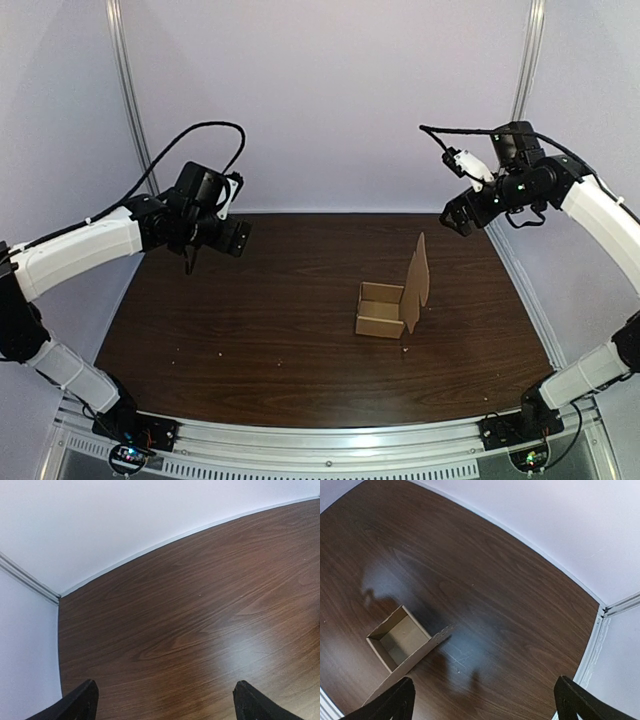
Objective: Fold the paper box
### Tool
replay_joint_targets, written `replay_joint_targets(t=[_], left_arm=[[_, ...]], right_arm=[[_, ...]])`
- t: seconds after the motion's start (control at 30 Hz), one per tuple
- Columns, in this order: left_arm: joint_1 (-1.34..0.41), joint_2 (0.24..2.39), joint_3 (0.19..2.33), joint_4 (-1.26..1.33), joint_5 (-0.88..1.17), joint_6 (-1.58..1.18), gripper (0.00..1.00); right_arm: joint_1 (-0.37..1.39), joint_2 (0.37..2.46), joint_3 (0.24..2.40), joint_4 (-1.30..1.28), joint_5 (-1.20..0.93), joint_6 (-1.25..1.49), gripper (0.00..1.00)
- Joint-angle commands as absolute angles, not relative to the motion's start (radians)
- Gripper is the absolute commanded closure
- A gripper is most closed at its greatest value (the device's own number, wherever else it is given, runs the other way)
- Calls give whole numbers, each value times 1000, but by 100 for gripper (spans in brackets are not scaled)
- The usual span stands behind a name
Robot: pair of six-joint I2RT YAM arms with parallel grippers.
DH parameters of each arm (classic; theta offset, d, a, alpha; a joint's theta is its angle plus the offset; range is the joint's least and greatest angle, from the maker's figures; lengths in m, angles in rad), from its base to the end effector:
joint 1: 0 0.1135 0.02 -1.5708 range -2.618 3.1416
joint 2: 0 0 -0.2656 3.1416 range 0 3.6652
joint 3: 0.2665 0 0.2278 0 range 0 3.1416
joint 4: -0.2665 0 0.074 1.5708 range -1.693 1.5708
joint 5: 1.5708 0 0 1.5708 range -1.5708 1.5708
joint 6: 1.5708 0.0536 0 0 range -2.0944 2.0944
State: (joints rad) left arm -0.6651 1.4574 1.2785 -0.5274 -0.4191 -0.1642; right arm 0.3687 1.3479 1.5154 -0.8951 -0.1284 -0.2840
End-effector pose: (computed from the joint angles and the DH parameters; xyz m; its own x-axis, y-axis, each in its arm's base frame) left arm 0.2577 -0.1744 0.3175 -0.5561 0.2464 -0.7937 0.2324 0.9630 0.1362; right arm 0.2428 0.1012 0.3837 -0.4704 -0.4796 -0.7407 -0.6026 0.7878 -0.1275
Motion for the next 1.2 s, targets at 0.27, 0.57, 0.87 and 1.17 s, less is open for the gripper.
replay_joint_targets(t=[0.27, 0.57, 0.87, 1.17], left_arm=[[-663, 1418, 1207, -480, -604, -135, 3], [-663, 1433, 1218, -495, -564, -147, 3], [-663, 1426, 1219, -482, -447, -146, 3], [-663, 1353, 1178, -401, -91, -100, 11]], right_arm=[[406, 1625, 1722, -1265, -445, -160, 15], [491, 1642, 1675, -1281, -465, -150, 42], [575, 1689, 1739, -1289, -446, -196, 79], [597, 1801, 1913, -1306, -378, -237, 94]])
